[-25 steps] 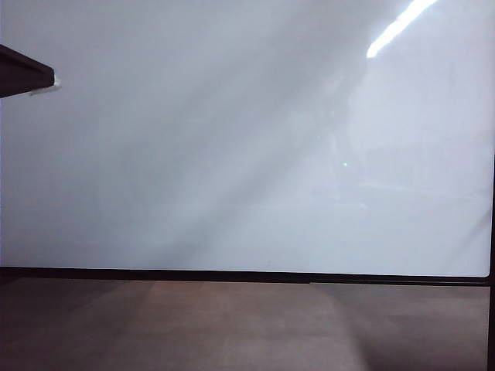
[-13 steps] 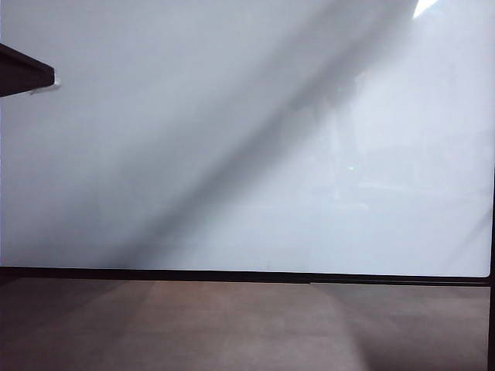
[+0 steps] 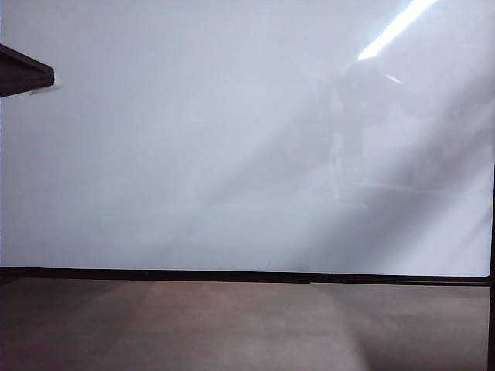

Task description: Reach to the right to find the marker pen, pick it up, and write the number 17 on the whiteboard.

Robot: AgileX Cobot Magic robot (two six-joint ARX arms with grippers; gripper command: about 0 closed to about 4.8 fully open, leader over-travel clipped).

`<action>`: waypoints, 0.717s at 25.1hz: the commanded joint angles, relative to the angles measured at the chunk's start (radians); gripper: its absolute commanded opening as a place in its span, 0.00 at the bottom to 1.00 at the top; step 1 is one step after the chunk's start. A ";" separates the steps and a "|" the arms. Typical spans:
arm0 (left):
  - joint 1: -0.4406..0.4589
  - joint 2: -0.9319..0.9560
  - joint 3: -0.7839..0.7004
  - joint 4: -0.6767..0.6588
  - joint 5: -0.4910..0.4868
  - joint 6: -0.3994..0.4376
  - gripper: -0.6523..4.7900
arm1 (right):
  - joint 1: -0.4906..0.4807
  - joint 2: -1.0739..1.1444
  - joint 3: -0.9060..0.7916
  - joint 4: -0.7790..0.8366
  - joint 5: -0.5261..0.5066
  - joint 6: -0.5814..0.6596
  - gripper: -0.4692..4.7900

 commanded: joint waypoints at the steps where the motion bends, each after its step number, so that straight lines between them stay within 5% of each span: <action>1: 0.000 0.001 0.000 0.013 0.000 0.000 0.11 | 0.009 0.125 -0.007 0.116 -0.094 -0.025 0.43; 2: 0.000 0.001 0.000 0.012 -0.002 0.000 0.11 | 0.009 0.178 -0.007 0.166 -0.097 -0.016 0.44; 4: 0.000 0.001 0.001 0.012 0.001 0.000 0.11 | 0.013 0.271 -0.007 0.216 -0.097 -0.012 0.62; 10: 0.000 0.001 0.001 0.012 0.002 0.000 0.11 | 0.038 0.430 -0.007 0.377 -0.142 0.004 0.63; 12: 0.000 0.001 0.000 0.012 0.002 0.000 0.11 | 0.049 0.467 -0.006 0.449 -0.135 0.004 0.73; 18: 0.000 0.001 0.000 0.012 0.002 0.000 0.11 | 0.079 0.550 -0.005 0.533 -0.057 -0.049 0.73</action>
